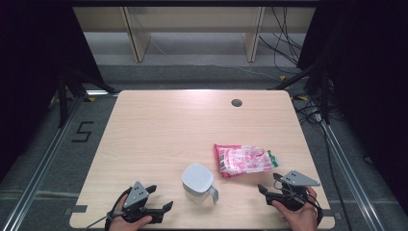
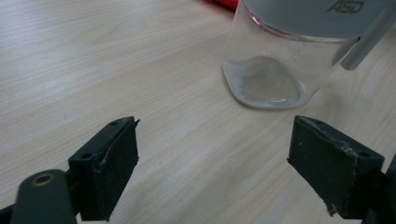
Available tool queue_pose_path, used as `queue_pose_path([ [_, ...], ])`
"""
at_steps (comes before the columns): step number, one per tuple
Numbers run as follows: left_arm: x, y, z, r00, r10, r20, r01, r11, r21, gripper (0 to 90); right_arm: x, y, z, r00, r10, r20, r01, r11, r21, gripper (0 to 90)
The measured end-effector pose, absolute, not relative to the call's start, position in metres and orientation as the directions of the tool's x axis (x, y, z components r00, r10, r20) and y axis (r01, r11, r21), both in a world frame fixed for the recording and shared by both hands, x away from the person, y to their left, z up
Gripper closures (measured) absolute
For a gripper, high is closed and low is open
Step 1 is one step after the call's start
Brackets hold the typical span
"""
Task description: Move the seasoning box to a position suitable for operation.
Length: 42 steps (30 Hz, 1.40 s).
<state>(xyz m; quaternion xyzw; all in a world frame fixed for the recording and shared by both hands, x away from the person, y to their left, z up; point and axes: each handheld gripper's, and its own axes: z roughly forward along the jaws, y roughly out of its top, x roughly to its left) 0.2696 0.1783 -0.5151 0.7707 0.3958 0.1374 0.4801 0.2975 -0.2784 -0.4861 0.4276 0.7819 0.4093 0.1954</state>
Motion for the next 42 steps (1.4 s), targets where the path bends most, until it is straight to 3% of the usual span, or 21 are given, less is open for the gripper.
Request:
queue_pose_path([
  [5,0.267,0.177,-0.512,0.656,0.728,-0.198,0.478,-0.199,0.856,20.8,0.297,-0.278,-0.486,-0.556,0.830,0.047,0.511,0.297,0.807,27.7],
  [18,0.249,0.154,-0.504,0.769,0.611,-0.188,0.408,-0.243,0.880,50.3,0.298,-0.278,-0.486,-0.554,0.832,0.031,0.504,0.306,0.808,27.2],
  [19,0.247,0.151,-0.504,0.778,0.603,-0.178,0.393,-0.247,0.886,55.2,0.298,-0.278,-0.486,-0.555,0.831,0.032,0.504,0.306,0.807,27.1],
  [20,0.245,0.145,-0.504,0.791,0.592,-0.154,0.369,-0.260,0.892,65.8,0.298,-0.278,-0.487,-0.555,0.831,0.032,0.504,0.306,0.807,27.1],
  [22,0.245,0.142,-0.505,0.799,0.582,-0.153,0.362,-0.261,0.895,70.9,0.298,-0.277,-0.487,-0.556,0.831,0.032,0.505,0.306,0.807,27.1],
  [25,0.244,0.130,-0.506,0.818,0.551,-0.166,0.350,-0.246,0.904,86.1,0.298,-0.277,-0.487,-0.561,0.827,0.033,0.505,0.310,0.805,27.1],
  [37,0.258,0.096,-0.507,0.849,0.519,-0.098,0.295,-0.311,0.903,89.1,0.297,-0.275,-0.488,-0.556,0.829,0.055,0.526,0.300,0.796,27.1],
  [42,0.266,0.090,-0.511,0.847,0.518,-0.121,0.317,-0.309,0.897,89.2,0.298,-0.277,-0.487,-0.568,0.822,0.036,0.515,0.321,0.795,27.1],
])
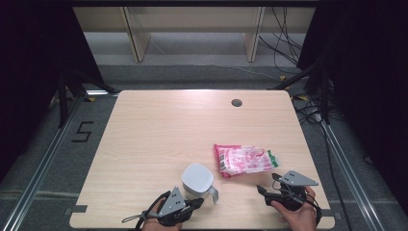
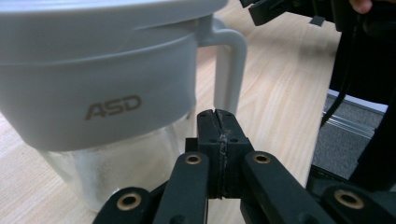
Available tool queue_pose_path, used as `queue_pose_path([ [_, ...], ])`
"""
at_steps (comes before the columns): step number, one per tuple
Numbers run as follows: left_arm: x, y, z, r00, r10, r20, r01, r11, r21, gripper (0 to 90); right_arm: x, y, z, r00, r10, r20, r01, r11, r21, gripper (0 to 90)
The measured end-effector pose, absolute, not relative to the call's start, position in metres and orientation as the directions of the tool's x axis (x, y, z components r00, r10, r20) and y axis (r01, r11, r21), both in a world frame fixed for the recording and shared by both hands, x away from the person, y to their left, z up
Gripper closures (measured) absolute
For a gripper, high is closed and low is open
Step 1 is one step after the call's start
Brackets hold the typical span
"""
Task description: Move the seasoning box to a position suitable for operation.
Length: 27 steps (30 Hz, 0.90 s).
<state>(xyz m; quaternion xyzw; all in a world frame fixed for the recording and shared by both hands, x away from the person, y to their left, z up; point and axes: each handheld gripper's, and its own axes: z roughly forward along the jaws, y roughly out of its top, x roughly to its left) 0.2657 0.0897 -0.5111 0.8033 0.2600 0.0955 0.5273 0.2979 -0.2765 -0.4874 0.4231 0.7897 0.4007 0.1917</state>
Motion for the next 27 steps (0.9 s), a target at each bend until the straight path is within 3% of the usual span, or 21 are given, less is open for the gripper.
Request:
queue_pose_path([
  [12,0.272,0.088,-0.509,0.828,0.554,-0.085,0.301,-0.312,0.901,89.3,0.298,-0.276,-0.487,-0.569,0.822,0.040,0.515,0.317,0.796,27.1],
  [27,0.308,0.106,-0.511,0.784,0.615,-0.080,0.319,-0.289,0.902,89.3,0.298,-0.275,-0.488,-0.571,0.820,0.046,0.512,0.311,0.800,27.1],
])
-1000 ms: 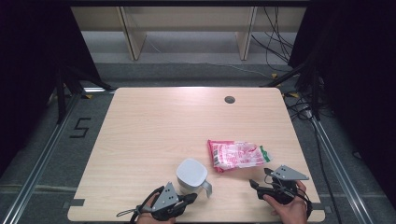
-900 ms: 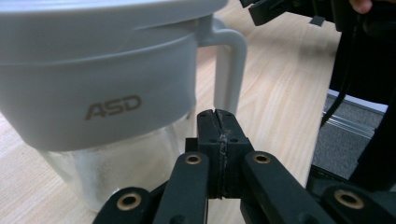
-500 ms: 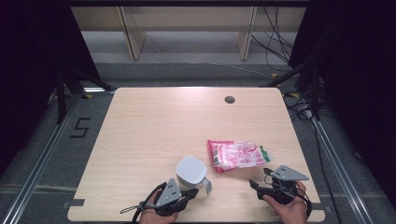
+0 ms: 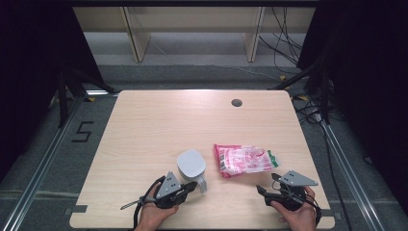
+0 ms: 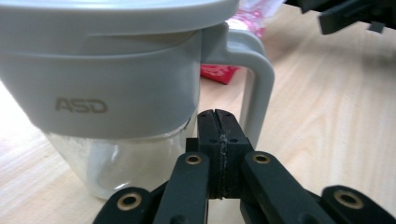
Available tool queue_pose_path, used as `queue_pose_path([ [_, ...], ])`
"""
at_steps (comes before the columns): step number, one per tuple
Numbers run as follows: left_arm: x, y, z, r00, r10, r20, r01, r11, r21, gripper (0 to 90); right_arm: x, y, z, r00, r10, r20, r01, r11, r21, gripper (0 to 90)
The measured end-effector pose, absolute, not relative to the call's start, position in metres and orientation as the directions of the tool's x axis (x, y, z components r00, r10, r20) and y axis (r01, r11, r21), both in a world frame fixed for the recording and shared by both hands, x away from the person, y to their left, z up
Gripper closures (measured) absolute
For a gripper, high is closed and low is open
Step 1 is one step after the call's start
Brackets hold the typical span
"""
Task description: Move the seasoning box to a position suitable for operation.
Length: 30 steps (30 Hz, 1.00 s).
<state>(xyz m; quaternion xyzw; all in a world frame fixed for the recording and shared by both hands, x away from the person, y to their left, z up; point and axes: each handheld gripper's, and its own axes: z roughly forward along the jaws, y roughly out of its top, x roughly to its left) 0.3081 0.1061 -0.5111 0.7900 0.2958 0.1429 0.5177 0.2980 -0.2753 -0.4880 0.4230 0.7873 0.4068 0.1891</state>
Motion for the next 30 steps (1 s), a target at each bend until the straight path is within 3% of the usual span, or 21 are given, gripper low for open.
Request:
queue_pose_path([
  [14,0.311,0.131,-0.512,0.747,0.656,-0.110,0.357,-0.256,0.898,87.8,0.298,-0.275,-0.488,-0.572,0.819,0.047,0.511,0.311,0.801,27.1],
  [25,0.285,0.122,-0.499,0.766,0.627,-0.144,0.358,-0.229,0.905,68.7,0.298,-0.276,-0.488,-0.578,0.815,0.037,0.506,0.323,0.800,27.1],
  [27,0.285,0.112,-0.496,0.763,0.638,-0.103,0.344,-0.266,0.901,59.3,0.298,-0.276,-0.488,-0.579,0.814,0.036,0.514,0.331,0.791,27.1],
  [30,0.290,0.105,-0.496,0.760,0.643,-0.094,0.340,-0.271,0.900,59.1,0.298,-0.274,-0.488,-0.575,0.817,0.046,0.511,0.314,0.800,27.1],
])
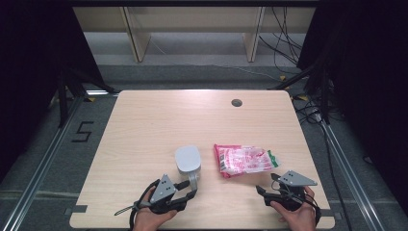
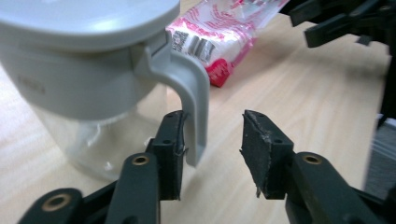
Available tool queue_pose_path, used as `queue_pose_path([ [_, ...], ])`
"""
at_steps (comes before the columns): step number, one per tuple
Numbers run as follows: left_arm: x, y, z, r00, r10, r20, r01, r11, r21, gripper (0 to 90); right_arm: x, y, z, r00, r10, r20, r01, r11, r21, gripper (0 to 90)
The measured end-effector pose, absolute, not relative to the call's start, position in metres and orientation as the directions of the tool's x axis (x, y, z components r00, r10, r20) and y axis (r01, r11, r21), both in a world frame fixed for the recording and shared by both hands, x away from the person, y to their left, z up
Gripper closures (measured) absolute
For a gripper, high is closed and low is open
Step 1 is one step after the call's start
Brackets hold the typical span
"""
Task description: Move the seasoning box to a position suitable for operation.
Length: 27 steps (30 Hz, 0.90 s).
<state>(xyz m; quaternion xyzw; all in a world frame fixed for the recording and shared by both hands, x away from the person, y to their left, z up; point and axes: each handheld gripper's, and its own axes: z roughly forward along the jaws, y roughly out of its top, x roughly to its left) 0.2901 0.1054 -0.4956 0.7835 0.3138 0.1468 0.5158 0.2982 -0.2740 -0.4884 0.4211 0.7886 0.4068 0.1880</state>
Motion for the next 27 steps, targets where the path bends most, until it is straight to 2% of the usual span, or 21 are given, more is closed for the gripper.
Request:
queue_pose_path([
  [4,0.300,0.096,-0.498,0.744,0.659,-0.109,0.360,-0.259,0.896,63.5,0.297,-0.274,-0.488,-0.568,0.821,0.049,0.517,0.310,0.798,27.1],
  [9,0.306,0.094,-0.503,0.742,0.664,-0.091,0.352,-0.270,0.896,74.5,0.298,-0.276,-0.488,-0.582,0.812,0.038,0.511,0.329,0.794,27.0],
  [17,0.309,0.110,-0.503,0.720,0.689,-0.085,0.352,-0.257,0.900,72.3,0.299,-0.275,-0.489,-0.585,0.810,0.039,0.504,0.326,0.800,27.1],
  [27,0.316,0.159,-0.504,0.632,0.773,-0.047,0.357,-0.237,0.903,68.4,0.299,-0.274,-0.489,-0.583,0.812,0.032,0.497,0.326,0.804,27.0],
])
